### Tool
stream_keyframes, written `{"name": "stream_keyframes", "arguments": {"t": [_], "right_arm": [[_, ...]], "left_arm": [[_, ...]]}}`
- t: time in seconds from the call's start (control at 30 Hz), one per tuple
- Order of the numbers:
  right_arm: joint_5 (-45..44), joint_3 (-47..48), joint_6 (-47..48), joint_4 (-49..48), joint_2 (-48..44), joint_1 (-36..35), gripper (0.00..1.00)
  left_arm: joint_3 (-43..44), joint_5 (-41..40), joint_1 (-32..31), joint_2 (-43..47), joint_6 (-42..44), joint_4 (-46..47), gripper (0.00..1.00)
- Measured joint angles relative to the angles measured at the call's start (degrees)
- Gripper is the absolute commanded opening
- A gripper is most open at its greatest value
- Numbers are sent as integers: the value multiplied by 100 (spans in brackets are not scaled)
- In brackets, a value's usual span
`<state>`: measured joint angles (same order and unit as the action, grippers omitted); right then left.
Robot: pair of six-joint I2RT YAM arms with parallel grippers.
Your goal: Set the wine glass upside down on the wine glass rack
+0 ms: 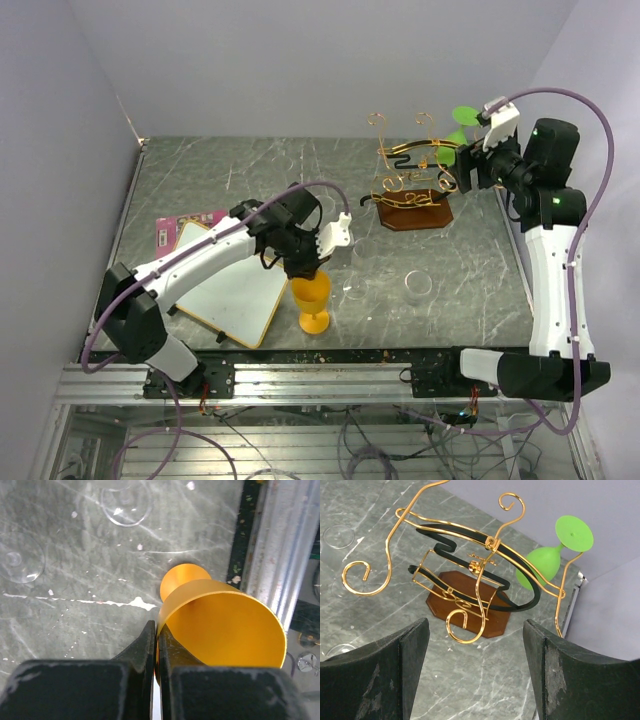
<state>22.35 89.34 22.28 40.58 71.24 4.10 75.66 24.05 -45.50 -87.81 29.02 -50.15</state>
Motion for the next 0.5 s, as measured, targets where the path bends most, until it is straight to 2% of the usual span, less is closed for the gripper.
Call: {"name": "stream_keyframes", "arguments": {"t": [0.3, 0.5], "right_arm": [[1062, -2, 127, 114, -170, 684, 72], [1722, -2, 83, 109, -260, 1176, 72]], "left_arm": [[337, 1093, 173, 811, 184, -551, 7], [560, 1808, 1040, 1333, 48, -667, 7]]}}
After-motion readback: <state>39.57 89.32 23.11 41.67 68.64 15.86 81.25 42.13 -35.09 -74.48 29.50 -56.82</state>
